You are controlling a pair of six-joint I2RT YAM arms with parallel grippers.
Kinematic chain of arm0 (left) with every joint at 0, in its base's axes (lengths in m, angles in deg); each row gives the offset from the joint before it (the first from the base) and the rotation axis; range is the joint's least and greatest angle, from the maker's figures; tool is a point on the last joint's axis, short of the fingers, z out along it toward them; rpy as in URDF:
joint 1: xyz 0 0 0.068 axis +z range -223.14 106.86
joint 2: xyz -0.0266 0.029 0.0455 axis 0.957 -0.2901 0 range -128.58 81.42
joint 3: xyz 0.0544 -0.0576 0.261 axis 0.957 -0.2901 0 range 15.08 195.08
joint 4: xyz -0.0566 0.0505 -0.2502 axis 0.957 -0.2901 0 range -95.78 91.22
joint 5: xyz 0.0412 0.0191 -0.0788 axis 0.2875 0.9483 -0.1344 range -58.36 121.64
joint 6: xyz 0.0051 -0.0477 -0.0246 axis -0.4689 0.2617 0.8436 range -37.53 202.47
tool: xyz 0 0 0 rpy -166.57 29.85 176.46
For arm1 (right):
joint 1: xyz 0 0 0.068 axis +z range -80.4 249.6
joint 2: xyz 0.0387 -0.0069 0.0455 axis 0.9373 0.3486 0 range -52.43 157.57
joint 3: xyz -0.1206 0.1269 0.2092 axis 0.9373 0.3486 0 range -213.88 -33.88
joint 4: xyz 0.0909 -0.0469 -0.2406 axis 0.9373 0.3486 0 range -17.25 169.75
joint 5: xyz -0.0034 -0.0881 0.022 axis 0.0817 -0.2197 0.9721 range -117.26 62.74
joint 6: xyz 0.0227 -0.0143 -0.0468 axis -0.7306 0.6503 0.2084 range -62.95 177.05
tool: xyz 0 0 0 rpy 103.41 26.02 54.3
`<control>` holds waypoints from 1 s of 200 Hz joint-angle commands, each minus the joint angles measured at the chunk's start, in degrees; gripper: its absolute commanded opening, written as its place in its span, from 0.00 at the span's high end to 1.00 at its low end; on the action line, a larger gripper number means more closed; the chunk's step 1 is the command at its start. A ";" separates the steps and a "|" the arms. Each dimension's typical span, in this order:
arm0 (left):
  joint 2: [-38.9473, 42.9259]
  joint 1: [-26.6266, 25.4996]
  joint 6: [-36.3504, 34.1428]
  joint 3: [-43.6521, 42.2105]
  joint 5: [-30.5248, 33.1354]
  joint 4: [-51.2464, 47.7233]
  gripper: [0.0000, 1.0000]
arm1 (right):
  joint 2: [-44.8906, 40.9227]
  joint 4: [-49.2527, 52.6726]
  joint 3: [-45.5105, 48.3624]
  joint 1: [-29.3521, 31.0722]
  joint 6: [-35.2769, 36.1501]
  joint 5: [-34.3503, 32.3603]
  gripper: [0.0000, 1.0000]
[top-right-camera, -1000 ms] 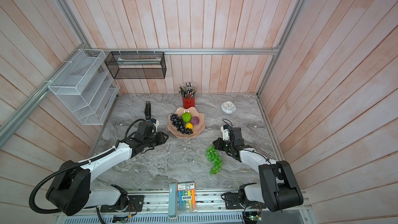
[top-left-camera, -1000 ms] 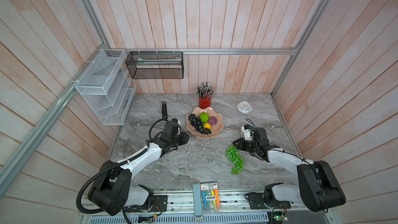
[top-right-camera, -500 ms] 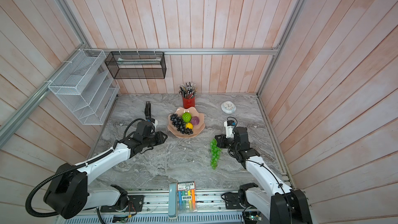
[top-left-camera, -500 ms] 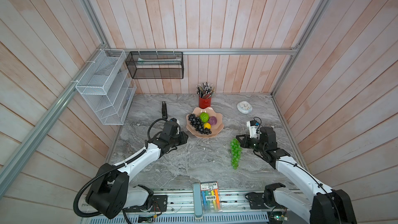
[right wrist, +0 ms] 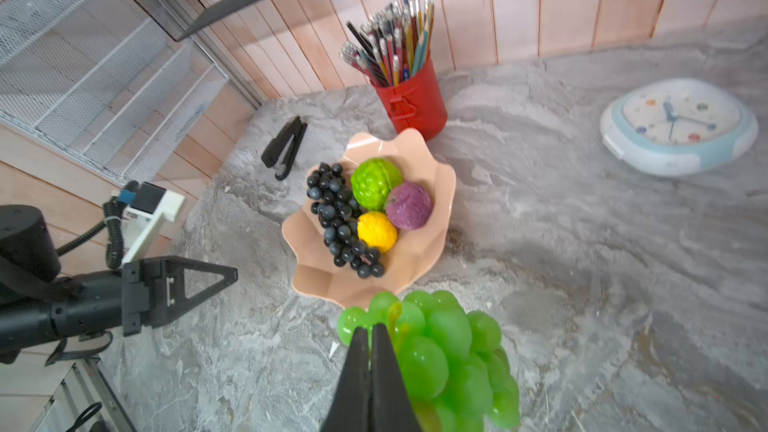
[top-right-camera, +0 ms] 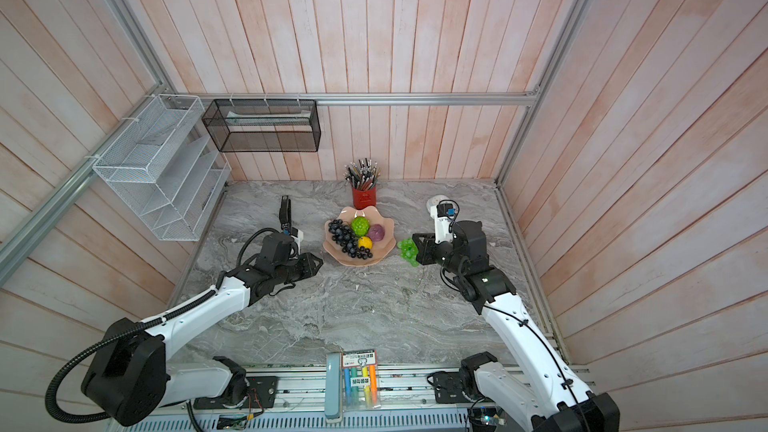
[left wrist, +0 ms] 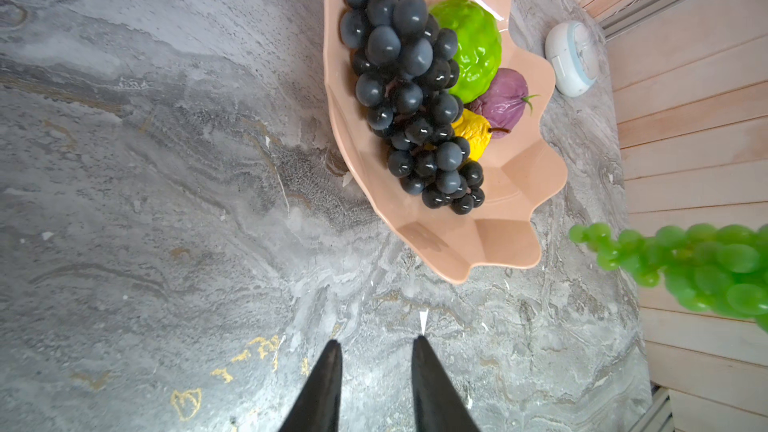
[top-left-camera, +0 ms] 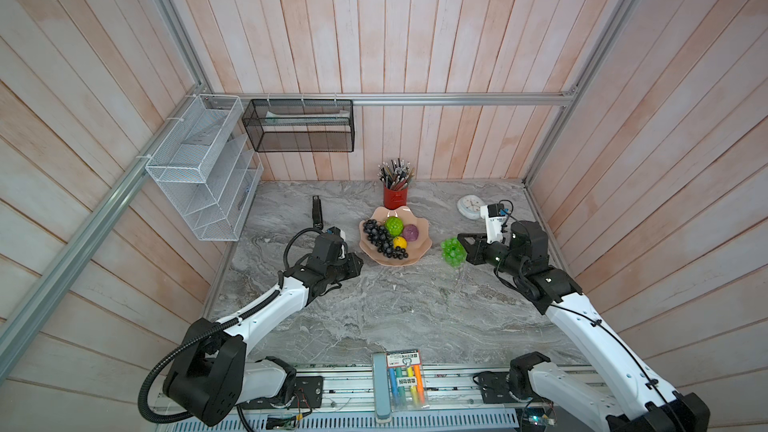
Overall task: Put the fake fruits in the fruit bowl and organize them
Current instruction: 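Grasp the light green grapes with the right gripper and lift them toward the bowl, then carry the light green grapes over the bowl with the right gripper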
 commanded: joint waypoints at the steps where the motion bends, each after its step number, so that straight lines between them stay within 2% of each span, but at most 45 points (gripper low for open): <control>1: 0.85 -0.06 0.60 0.28 0.72 0.07 0.68 | 2.59 0.76 -4.99 2.19 1.73 -1.53 1.00; 39: 1.50 -0.06 0.96 -0.24 0.96 0.38 0.68 | 9.11 -0.24 -12.74 8.31 2.10 -3.20 1.00; 107: 3.72 0.03 1.57 -2.31 2.59 0.47 0.68 | 20.46 -8.39 -15.98 15.48 -0.38 -0.15 1.00; 166: 3.56 0.20 2.02 -2.52 2.33 1.38 0.68 | 28.96 -13.73 -18.58 16.67 -2.11 3.58 1.00; 200: 3.87 0.46 1.49 -1.73 2.44 0.54 0.68 | 30.82 -14.96 -19.32 17.27 -2.94 3.96 1.00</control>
